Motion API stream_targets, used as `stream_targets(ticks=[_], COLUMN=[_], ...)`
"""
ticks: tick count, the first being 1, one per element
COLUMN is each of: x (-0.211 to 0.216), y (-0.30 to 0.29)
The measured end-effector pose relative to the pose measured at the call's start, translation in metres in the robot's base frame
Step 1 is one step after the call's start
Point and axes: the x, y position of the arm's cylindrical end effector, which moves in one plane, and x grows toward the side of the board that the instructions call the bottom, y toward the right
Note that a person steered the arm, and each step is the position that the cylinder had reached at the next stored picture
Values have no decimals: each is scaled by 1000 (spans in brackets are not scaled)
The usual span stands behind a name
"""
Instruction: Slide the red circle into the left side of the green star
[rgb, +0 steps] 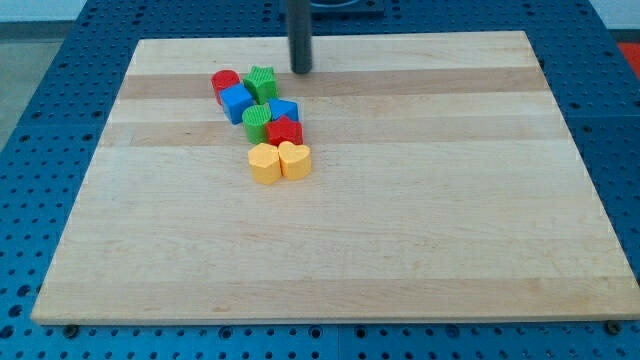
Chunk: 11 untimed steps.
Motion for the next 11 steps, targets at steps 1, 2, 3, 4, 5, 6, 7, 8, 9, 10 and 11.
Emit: stream_targets(ticks=[1, 2, 3, 4, 5, 6, 7, 8, 9, 10, 11], x=[0, 0, 0, 2, 4, 3, -6, 3, 33, 62, 77], y=[-38, -60, -36, 13, 12, -29, -77, -121, -116, -73, -57])
